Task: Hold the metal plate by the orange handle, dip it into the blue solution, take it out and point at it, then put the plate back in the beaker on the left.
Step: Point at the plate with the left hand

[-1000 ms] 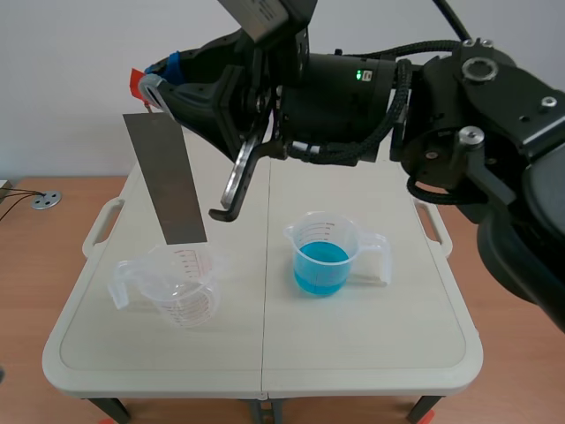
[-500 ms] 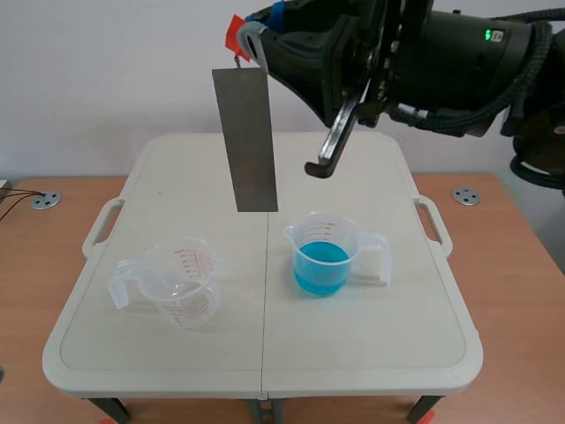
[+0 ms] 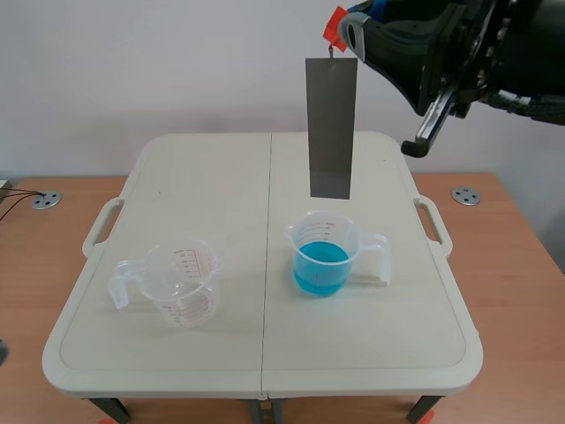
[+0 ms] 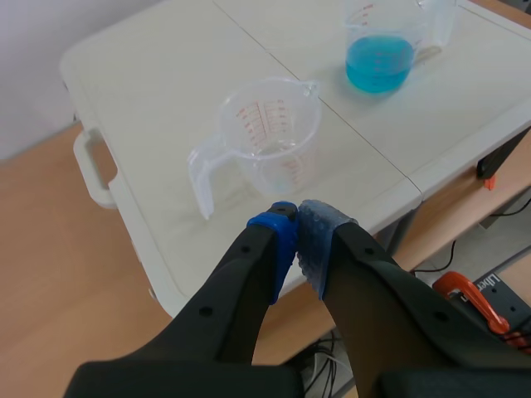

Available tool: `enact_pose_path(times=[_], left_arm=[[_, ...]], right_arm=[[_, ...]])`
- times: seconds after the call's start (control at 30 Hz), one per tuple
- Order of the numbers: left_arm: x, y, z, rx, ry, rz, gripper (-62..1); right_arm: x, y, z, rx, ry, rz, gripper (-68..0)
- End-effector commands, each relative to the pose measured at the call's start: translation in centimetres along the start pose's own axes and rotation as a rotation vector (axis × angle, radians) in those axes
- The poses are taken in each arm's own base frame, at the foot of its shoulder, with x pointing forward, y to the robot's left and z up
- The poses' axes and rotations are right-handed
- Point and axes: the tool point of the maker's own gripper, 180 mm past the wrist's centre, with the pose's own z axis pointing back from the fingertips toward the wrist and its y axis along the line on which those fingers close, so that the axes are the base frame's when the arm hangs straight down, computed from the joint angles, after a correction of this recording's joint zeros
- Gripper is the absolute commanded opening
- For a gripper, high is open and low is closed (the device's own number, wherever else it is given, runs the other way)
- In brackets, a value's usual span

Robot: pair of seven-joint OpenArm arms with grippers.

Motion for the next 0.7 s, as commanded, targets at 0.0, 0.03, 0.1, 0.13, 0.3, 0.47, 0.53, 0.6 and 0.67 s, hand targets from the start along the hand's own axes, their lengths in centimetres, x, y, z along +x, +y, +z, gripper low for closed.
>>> enact_pose_path(times=[0.0, 0.03, 0.1, 0.13, 0.3, 0.47, 0.53, 0.6, 0.67], left_arm=[[1.2, 0.4, -0.6, -0.005, -0.046, -0.017, -57.3], [1.6, 0.7, -0.9, -0.004, -0.062, -0.028, -57.3], [2.4, 1.2, -1.6, -0.007, -0.089, -0.055, -57.3], [2.8, 1.4, -2.0, -0.009, -0.103, -0.067, -57.3], [4.7, 1.9, -4.4, -0.032, -0.155, -0.123, -57.3], [6.4, 1.8, -7.0, -0.061, -0.184, -0.167, -57.3], [7.3, 1.7, -8.0, -0.068, -0.204, -0.176, -57.3], [8.1, 1.5, -9.0, -0.079, -0.215, -0.185, -57.3], [9.0, 1.2, -9.9, -0.092, -0.233, -0.195, -57.3]], right_arm=[[0.8, -0.6, 0.3, -0.013, -0.021, 0.014, -66.3], [0.8, -0.8, 0.5, -0.022, -0.018, 0.014, -66.3], [0.5, -1.1, 0.8, -0.034, -0.004, 0.015, -66.3], [0.4, -1.2, 1.0, -0.039, -0.001, 0.014, -66.3], [-0.1, -1.3, 1.1, -0.045, 0.024, 0.016, -66.3], [-0.1, -1.3, 1.1, -0.044, 0.026, 0.018, -66.3], [-0.1, -1.3, 1.1, -0.044, 0.026, 0.019, -66.3], [-0.1, -1.3, 1.1, -0.045, 0.026, 0.018, -66.3], [-0.1, -1.3, 1.1, -0.045, 0.026, 0.018, -66.3]])
